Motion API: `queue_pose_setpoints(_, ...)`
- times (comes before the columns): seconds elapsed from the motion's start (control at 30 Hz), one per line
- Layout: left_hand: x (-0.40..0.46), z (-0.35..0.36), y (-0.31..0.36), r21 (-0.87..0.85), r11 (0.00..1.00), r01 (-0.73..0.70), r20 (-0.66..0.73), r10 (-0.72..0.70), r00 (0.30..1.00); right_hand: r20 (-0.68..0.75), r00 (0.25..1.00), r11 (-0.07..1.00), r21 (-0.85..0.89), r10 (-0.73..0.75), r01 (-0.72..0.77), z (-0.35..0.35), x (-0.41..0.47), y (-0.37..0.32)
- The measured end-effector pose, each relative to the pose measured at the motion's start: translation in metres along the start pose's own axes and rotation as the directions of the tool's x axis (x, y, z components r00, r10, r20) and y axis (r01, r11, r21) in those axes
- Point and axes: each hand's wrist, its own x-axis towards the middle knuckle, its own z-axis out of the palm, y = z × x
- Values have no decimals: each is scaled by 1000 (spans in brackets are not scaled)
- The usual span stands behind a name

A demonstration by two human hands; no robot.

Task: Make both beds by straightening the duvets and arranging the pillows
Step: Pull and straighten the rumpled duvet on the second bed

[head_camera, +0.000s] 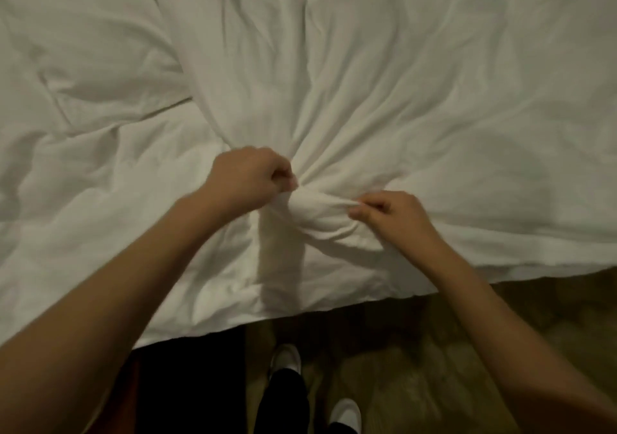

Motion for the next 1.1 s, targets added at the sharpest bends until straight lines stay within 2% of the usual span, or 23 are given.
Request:
queue_pose_setpoints(0.03,-6,21,-3,-29,999,18,-71,-20,997,-7,1000,997,-71,-25,24,12,-5,11)
queue_pose_setpoints(0.1,-28,54,-5,-35,999,-38,-297,25,955,-102,992,988,-143,-75,60,30,-20,29)
queue_pose_setpoints(0.17,-53,74,4,9,998,-61,-529,56,847,-293,943,973,-211,-157,96,36,-41,38)
queue_pose_setpoints(0.2,-63,84,9,26,996,-81,-581,81,810,-362,907,959,-257,-214,123,38,-52,42)
queue_pose_setpoints(0.23,-72,96,13,42,992,-119,-584,121,803,-393,879,938,-314,-270,148,41,-62,46)
queue_pose_setpoints(0.3,-78,118,18,46,979,-199,-491,195,849,-368,861,891,-415,-350,185,46,-76,59)
queue_pose_setpoints(0.37,-72,131,17,30,973,-229,-433,219,874,-299,877,866,-450,-376,218,48,-77,72)
queue_pose_setpoints(0.5,-47,131,24,69,971,-227,-492,231,840,-285,921,892,-436,-266,123,45,-55,79)
queue_pose_setpoints(0.63,-22,125,32,172,973,-155,-461,219,860,-292,940,932,-356,-179,67,40,-35,78)
queue_pose_setpoints(0.7,-13,121,33,190,969,-159,-380,222,898,-243,961,944,-327,-129,44,37,-34,79)
queue_pose_setpoints(0.8,-14,112,30,178,959,-220,-243,259,935,-139,982,925,-373,-129,68,37,-43,80)
queue_pose_setpoints(0.87,-22,103,28,159,963,-219,-72,232,970,-94,983,913,-392,-157,108,37,-52,78)
queue_pose_setpoints(0.93,-31,94,27,210,957,-201,97,184,978,-57,981,912,-380,-186,151,36,-59,75)
queue_pose_setpoints(1.0,-40,77,37,240,952,-192,183,150,972,-67,966,907,-364,-250,210,34,-68,71)
queue_pose_setpoints(1.1,-58,51,54,261,944,-202,239,140,961,-142,931,908,-312,-335,279,23,-87,64)
